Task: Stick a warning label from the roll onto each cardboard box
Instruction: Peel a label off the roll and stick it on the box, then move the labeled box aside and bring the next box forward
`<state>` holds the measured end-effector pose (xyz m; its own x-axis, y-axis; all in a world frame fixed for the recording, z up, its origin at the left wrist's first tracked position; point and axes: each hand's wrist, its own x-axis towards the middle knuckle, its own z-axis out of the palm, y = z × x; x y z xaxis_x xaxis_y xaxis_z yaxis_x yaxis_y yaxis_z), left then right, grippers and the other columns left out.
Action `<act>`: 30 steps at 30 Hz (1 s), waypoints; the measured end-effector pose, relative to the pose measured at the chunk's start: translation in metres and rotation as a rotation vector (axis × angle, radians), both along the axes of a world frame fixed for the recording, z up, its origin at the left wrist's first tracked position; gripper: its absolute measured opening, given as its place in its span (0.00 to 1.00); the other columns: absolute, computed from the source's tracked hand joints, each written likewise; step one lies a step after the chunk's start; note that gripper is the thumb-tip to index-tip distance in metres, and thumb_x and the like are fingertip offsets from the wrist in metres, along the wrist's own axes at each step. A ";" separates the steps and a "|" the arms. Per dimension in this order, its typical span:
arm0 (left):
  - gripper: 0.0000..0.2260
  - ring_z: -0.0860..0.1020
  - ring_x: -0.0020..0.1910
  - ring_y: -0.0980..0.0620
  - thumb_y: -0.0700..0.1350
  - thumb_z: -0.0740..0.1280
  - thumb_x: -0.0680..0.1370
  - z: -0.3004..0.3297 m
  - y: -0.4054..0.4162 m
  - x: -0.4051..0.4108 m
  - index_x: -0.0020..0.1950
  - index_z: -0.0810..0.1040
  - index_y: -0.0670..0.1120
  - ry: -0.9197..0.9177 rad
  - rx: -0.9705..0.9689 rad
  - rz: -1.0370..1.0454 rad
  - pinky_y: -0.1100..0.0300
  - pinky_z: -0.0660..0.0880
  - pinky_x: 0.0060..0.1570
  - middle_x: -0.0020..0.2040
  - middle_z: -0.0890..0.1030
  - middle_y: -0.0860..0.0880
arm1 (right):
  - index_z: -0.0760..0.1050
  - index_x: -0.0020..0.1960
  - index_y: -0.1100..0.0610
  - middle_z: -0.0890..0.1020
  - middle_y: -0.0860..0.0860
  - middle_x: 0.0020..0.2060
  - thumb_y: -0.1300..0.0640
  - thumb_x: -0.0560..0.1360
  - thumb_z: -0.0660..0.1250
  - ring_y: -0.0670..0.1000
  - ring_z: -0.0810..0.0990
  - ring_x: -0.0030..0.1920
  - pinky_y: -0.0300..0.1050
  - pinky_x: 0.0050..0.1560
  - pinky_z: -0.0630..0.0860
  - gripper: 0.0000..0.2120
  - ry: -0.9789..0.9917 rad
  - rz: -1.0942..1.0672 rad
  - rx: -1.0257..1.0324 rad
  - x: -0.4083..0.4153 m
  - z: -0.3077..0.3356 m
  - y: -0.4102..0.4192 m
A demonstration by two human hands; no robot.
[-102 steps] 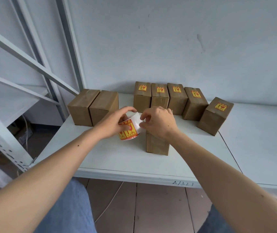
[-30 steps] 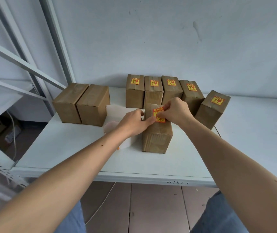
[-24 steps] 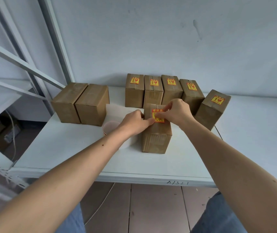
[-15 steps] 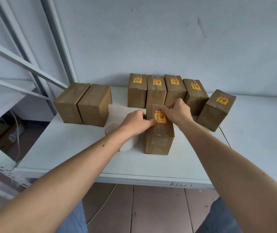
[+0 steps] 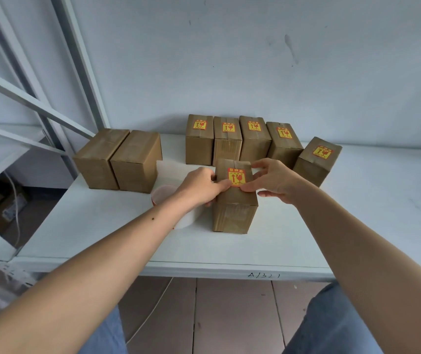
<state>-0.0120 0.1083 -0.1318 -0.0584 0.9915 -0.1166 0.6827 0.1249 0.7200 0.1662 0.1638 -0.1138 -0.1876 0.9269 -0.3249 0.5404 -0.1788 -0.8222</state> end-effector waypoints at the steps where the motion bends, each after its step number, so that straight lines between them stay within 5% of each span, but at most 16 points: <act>1: 0.15 0.77 0.28 0.51 0.57 0.65 0.78 0.000 0.002 0.004 0.47 0.77 0.45 0.012 0.004 -0.006 0.59 0.69 0.30 0.34 0.81 0.47 | 0.69 0.69 0.54 0.78 0.53 0.55 0.60 0.65 0.79 0.52 0.79 0.52 0.46 0.46 0.80 0.35 0.006 0.004 0.029 0.004 -0.001 -0.002; 5: 0.20 0.81 0.44 0.44 0.59 0.63 0.78 -0.005 0.018 0.026 0.58 0.78 0.45 0.048 0.003 -0.041 0.50 0.79 0.44 0.48 0.83 0.45 | 0.72 0.66 0.55 0.77 0.52 0.56 0.55 0.69 0.77 0.51 0.78 0.51 0.44 0.46 0.78 0.28 -0.043 0.022 0.205 0.022 -0.004 -0.009; 11: 0.17 0.77 0.44 0.44 0.55 0.60 0.80 -0.005 0.045 0.061 0.56 0.77 0.42 -0.024 -0.028 -0.123 0.52 0.74 0.43 0.51 0.81 0.42 | 0.70 0.68 0.50 0.70 0.52 0.58 0.49 0.56 0.83 0.53 0.72 0.59 0.45 0.48 0.76 0.43 -0.343 0.186 0.284 0.061 -0.001 -0.007; 17: 0.14 0.79 0.51 0.43 0.51 0.58 0.82 -0.003 0.067 0.087 0.54 0.78 0.43 -0.107 -0.055 -0.184 0.43 0.77 0.55 0.50 0.81 0.43 | 0.71 0.68 0.49 0.70 0.54 0.58 0.49 0.56 0.82 0.50 0.65 0.58 0.38 0.37 0.68 0.43 -0.474 0.079 0.381 0.084 -0.006 0.010; 23: 0.14 0.81 0.43 0.47 0.48 0.59 0.82 0.006 0.070 0.092 0.65 0.73 0.44 -0.031 -0.013 -0.240 0.52 0.77 0.47 0.57 0.80 0.45 | 0.76 0.63 0.53 0.72 0.56 0.55 0.52 0.58 0.81 0.55 0.67 0.61 0.43 0.48 0.66 0.35 -0.593 0.029 0.448 0.084 -0.001 0.027; 27: 0.22 0.79 0.58 0.45 0.47 0.61 0.81 0.010 0.063 0.077 0.75 0.63 0.44 0.075 0.021 -0.240 0.51 0.75 0.60 0.68 0.74 0.45 | 0.75 0.63 0.54 0.71 0.57 0.59 0.55 0.61 0.79 0.58 0.69 0.62 0.48 0.53 0.74 0.32 -0.675 -0.022 0.462 0.079 0.003 0.022; 30: 0.22 0.76 0.62 0.46 0.48 0.63 0.80 0.019 0.052 0.048 0.73 0.66 0.44 0.117 0.051 -0.221 0.52 0.73 0.61 0.66 0.76 0.45 | 0.71 0.67 0.52 0.68 0.57 0.64 0.53 0.62 0.80 0.60 0.65 0.66 0.55 0.60 0.70 0.36 -0.723 -0.031 0.474 0.064 0.010 0.010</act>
